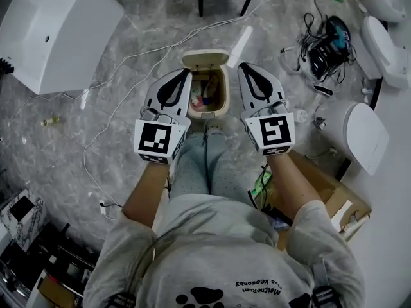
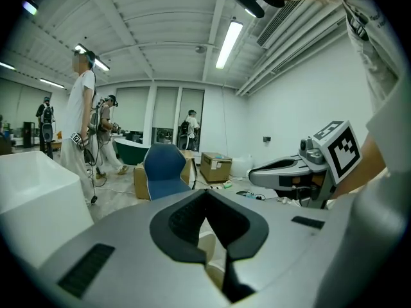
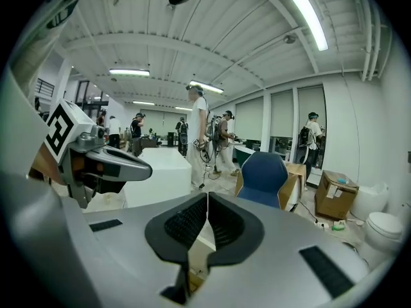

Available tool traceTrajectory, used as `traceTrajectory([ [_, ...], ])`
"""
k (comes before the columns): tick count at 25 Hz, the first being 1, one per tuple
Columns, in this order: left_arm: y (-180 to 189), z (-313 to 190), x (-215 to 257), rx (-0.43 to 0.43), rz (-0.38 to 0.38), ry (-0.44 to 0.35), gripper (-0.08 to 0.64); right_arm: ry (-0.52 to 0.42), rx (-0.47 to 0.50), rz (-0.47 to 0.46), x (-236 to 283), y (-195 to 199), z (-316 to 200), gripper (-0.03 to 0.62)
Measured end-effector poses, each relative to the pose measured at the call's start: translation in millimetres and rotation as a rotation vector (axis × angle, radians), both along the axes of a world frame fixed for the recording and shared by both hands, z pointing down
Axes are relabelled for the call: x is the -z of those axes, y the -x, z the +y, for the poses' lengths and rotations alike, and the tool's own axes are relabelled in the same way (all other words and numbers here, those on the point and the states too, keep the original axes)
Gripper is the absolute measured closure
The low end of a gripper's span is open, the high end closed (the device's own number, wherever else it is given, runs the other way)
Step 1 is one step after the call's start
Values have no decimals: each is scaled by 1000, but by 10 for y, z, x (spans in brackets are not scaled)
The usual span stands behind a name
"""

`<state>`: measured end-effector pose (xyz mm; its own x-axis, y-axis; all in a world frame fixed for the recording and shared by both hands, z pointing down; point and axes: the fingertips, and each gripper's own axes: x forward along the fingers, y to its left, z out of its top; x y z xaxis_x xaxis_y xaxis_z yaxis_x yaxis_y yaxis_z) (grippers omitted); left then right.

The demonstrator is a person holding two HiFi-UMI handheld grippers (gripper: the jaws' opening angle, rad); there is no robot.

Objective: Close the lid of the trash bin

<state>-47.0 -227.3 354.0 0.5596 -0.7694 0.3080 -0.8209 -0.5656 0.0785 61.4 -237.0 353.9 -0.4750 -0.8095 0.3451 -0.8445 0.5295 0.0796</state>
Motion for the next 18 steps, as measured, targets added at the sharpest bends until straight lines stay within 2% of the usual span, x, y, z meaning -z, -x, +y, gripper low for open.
traceTrajectory([
  [18, -22, -342, -889, -59, -43, -34, 540, -15, 41, 45, -854, 20, -281, 560],
])
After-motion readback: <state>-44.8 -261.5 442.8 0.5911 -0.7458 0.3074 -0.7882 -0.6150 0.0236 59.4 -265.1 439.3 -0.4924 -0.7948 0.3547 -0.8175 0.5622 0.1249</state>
